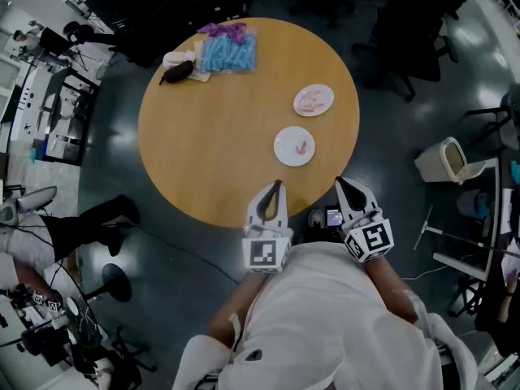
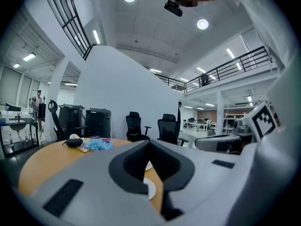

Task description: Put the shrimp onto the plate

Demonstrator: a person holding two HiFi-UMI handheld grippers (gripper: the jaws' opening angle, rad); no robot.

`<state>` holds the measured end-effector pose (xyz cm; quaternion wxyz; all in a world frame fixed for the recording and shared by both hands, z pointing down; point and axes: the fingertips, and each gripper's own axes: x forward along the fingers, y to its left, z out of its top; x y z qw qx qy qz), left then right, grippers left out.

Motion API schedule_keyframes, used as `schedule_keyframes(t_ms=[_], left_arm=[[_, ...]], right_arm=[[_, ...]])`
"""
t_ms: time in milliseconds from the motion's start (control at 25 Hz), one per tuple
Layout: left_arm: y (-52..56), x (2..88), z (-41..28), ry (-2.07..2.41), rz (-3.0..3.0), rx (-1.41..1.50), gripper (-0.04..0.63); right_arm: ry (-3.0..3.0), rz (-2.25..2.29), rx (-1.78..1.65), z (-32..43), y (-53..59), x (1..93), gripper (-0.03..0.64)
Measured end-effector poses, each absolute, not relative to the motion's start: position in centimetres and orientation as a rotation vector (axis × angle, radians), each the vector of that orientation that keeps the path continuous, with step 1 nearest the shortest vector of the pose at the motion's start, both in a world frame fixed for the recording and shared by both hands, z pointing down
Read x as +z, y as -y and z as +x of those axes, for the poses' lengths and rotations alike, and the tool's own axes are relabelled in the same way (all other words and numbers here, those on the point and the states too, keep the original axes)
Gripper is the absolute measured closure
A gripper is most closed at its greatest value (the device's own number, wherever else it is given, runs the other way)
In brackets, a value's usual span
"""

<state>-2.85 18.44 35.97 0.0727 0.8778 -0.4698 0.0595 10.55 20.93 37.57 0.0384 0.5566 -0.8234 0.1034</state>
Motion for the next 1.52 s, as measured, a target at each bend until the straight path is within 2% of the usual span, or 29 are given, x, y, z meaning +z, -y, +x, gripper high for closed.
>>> schedule_keyframes(t_ms=[600, 840, 1160, 1520], left_arm=[[-17.3, 37.0, -5.1, 1.314, 2.719, 0.191, 0.588], [-15.1, 37.7, -4.2, 1.287, 2.684, 0.186, 0.588], [-9.8, 40.4, -1.0, 1.339, 2.609, 0.211, 0.588], [-5.4, 41.9, 0.8, 1.397, 2.521, 0.255, 0.588]], right_arm=[[2.469, 1.796, 0.377, 9.0, -20.0, 38.2, 0.600], [2.438, 1.791, 0.420, 11.0, -16.9, 39.2, 0.600], [2.360, 1.460, 0.450, 14.9, -6.7, 47.0, 0.600], [2.191, 1.031, 0.527, 15.4, 3.1, 59.7, 0.597]])
